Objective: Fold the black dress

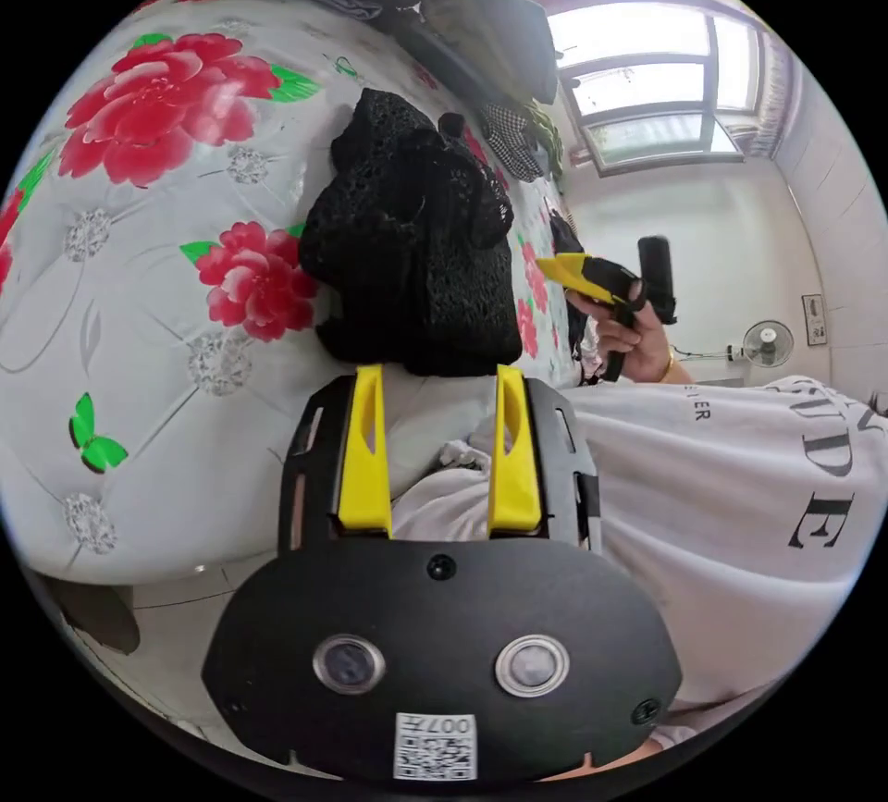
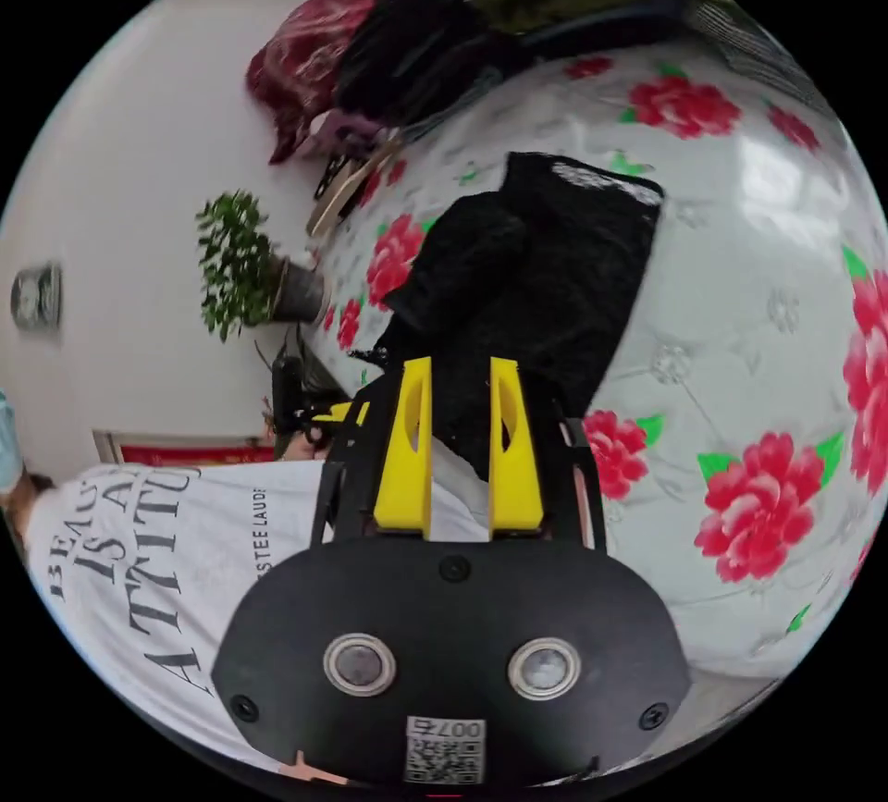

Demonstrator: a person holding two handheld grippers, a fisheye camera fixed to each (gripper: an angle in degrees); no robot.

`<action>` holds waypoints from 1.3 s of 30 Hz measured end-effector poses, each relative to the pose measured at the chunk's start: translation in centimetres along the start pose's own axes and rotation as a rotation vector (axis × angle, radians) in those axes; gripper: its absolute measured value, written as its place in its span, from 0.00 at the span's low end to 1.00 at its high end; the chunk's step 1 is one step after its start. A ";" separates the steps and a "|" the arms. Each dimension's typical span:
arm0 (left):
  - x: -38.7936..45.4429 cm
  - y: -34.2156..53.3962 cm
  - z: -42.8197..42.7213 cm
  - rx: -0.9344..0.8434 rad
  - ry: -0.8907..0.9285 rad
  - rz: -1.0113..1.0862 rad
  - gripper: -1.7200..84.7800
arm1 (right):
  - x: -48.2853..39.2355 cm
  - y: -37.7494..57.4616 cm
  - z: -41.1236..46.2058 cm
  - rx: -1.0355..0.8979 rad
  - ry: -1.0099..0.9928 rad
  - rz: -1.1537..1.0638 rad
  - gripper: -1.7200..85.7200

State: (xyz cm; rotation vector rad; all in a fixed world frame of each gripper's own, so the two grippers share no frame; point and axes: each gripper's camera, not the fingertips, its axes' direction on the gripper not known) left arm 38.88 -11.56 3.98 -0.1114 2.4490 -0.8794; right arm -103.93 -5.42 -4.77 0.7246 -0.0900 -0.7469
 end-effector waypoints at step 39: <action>12.7 2.8 -14.3 0.319 -0.690 -0.234 0.08 | -2.0 0.8 7.6 -0.224 0.554 0.001 0.07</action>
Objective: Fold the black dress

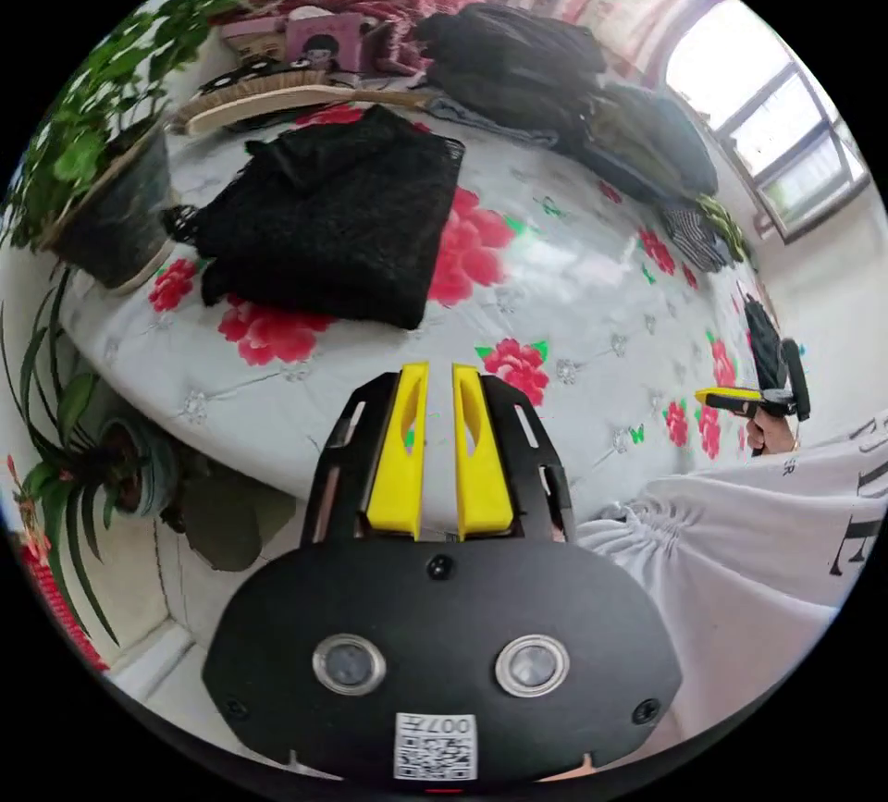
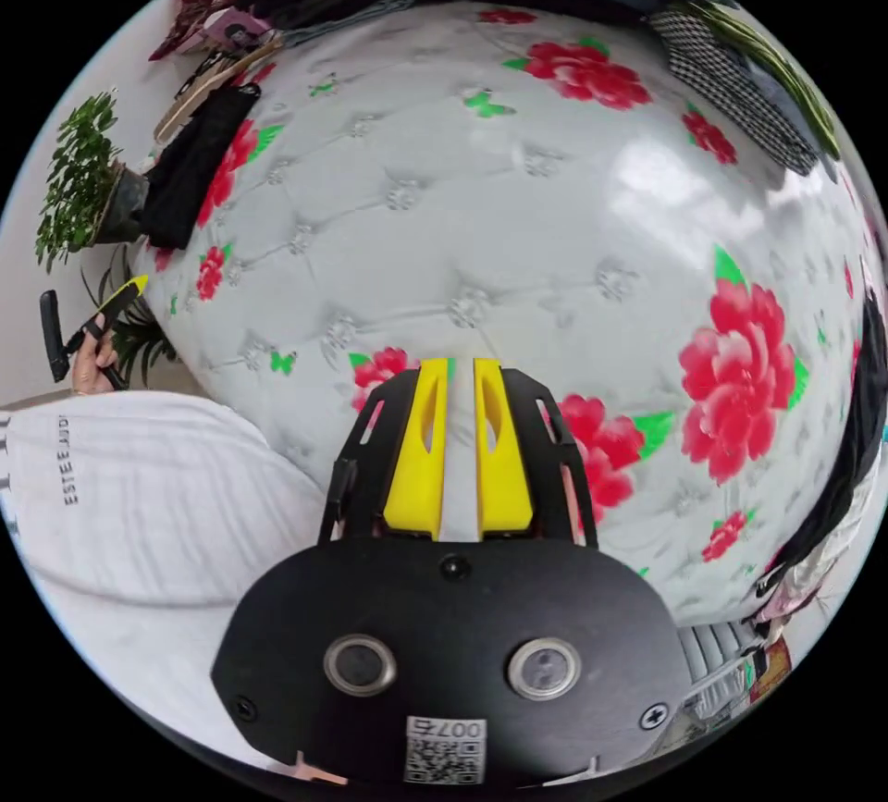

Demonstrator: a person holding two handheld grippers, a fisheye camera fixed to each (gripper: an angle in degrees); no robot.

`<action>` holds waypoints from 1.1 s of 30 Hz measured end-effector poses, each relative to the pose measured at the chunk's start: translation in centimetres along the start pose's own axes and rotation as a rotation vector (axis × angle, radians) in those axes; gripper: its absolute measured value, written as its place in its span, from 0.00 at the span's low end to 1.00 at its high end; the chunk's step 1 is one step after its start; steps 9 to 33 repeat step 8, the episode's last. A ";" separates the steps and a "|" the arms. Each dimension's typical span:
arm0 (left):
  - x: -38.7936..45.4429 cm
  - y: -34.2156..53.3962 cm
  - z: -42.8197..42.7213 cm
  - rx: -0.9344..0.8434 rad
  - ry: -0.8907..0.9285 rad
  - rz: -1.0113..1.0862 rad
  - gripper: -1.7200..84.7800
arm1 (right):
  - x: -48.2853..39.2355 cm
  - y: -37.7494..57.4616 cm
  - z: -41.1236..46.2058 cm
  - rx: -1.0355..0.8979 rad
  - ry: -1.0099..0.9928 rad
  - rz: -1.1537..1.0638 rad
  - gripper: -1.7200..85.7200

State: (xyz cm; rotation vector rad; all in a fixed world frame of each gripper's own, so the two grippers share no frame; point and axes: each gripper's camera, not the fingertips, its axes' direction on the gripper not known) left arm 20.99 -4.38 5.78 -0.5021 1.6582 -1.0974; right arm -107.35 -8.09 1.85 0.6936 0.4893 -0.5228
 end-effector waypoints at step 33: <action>22.6 -4.2 4.3 -0.187 0.093 0.467 0.02 | -0.3 8.8 3.0 0.027 0.205 -0.066 0.08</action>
